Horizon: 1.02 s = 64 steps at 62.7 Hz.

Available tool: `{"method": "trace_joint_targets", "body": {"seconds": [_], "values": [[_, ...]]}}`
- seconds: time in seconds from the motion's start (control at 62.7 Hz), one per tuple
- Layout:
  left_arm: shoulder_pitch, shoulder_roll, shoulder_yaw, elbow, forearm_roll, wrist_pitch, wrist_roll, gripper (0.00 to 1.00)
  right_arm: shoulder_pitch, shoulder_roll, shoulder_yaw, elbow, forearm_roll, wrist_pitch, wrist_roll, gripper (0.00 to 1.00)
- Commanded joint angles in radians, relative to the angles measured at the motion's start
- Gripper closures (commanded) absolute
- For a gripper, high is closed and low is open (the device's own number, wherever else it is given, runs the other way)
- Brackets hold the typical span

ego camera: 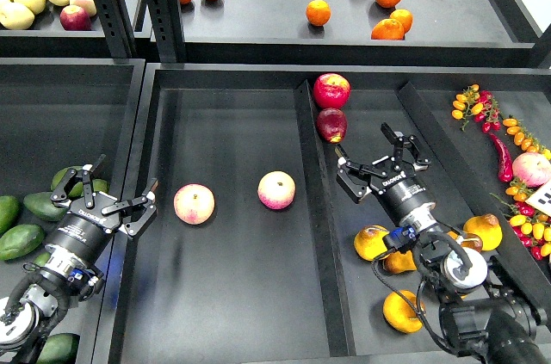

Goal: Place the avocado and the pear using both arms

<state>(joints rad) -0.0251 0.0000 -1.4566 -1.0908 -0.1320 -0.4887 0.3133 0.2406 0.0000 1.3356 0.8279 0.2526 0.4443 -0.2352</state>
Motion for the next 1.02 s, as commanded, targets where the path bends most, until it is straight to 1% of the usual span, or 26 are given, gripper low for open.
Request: {"method": "trace_joint_targets", "body": {"seconds": [0.0,0.08,0.207,0.287,0.335,0.351,0.415,0.495,0.638,0.814,1.005], "values": [[0.025,0.0,0.001,-0.018,-0.001,0.0,-0.034,0.01,-0.076,0.0,-0.003,0.114,-0.004,0.002,0.024,0.0],[0.045,0.0,0.004,-0.041,-0.001,0.0,-0.039,0.01,-0.104,0.0,-0.007,0.169,-0.013,0.001,0.024,0.0],[0.071,0.0,0.01,-0.115,-0.001,0.0,-0.04,0.01,-0.136,0.0,-0.003,0.255,-0.029,-0.006,0.027,0.0],[0.074,0.0,0.009,-0.144,-0.001,0.0,-0.04,0.01,-0.156,0.0,0.0,0.307,-0.03,-0.013,0.053,0.0],[0.076,0.0,0.009,-0.156,-0.001,0.0,-0.04,0.01,-0.17,0.0,0.002,0.33,-0.03,-0.021,0.085,0.0],[0.086,0.0,0.01,-0.178,0.002,0.0,-0.04,0.01,-0.191,0.0,0.002,0.342,-0.03,-0.042,0.114,0.0],[0.103,0.0,0.015,-0.199,0.008,0.0,-0.039,0.01,-0.218,0.0,0.002,0.352,-0.03,-0.068,0.132,0.0],[0.12,0.0,0.016,-0.219,0.008,0.0,-0.039,0.01,-0.245,0.0,0.0,0.373,-0.027,-0.068,0.132,0.0],[0.168,0.0,0.015,-0.27,0.006,0.0,-0.039,0.01,-0.271,0.0,0.0,0.457,-0.006,-0.067,0.132,0.0],[0.178,0.0,0.018,-0.291,0.006,0.0,-0.039,0.01,-0.271,0.0,-0.003,0.465,0.066,-0.061,0.131,0.0],[0.178,0.0,0.019,-0.291,0.006,0.0,-0.039,0.01,-0.271,0.0,0.0,0.467,0.07,-0.059,0.131,0.0]]}}
